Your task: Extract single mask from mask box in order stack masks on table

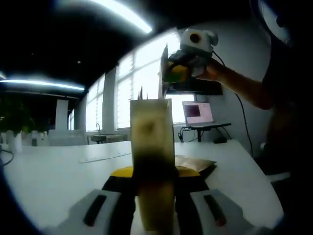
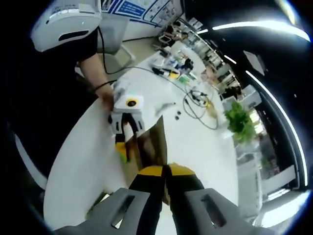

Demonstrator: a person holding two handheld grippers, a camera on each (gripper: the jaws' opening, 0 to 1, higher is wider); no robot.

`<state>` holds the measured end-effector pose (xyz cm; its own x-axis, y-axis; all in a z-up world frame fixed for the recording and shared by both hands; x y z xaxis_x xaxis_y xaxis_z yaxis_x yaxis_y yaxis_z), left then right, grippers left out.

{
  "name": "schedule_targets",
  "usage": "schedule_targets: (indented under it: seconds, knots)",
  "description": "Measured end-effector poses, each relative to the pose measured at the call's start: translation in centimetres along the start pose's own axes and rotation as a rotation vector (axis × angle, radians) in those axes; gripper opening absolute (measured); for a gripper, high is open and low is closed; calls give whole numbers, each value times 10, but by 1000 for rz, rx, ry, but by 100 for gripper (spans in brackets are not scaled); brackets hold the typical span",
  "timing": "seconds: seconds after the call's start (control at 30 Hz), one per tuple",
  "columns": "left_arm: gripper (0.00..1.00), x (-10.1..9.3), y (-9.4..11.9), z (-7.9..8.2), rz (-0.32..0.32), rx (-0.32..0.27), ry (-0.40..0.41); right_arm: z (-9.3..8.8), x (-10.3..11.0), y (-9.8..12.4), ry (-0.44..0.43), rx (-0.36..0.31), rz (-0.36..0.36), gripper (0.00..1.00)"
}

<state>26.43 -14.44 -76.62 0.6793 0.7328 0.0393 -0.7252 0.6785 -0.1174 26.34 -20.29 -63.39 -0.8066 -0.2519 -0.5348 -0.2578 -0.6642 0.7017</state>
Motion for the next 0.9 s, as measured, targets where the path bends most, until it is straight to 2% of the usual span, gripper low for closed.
schedule_targets:
  seconds: [0.33,0.57,0.8,0.9]
  knots:
    - [32,0,0,0,1,0,0,0,-4,11,-39,-42,-78,0]
    - [32,0,0,0,2,1,-2,2,-7,21,-41,-61,-170,0]
    - [32,-1,0,0,1,1,-3,2,-7,33,-73,-90,-227,0]
    - [32,-1,0,0,2,1,-3,4,-11,42,-91,-98,-278,0]
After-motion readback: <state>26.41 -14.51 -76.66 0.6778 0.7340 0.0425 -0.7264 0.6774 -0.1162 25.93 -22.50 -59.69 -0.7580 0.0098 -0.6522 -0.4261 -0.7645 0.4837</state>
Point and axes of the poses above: the point that each gripper's makers call its tool centre point, and the gripper's own axes: y roughly backward along the fingers, x roughly to its left, z roughly out of its top, the point moved 1 cm from there along y, roughly backward along the fingers, and after that the axes turned 7 degrees about z, right-handed, at the moved point
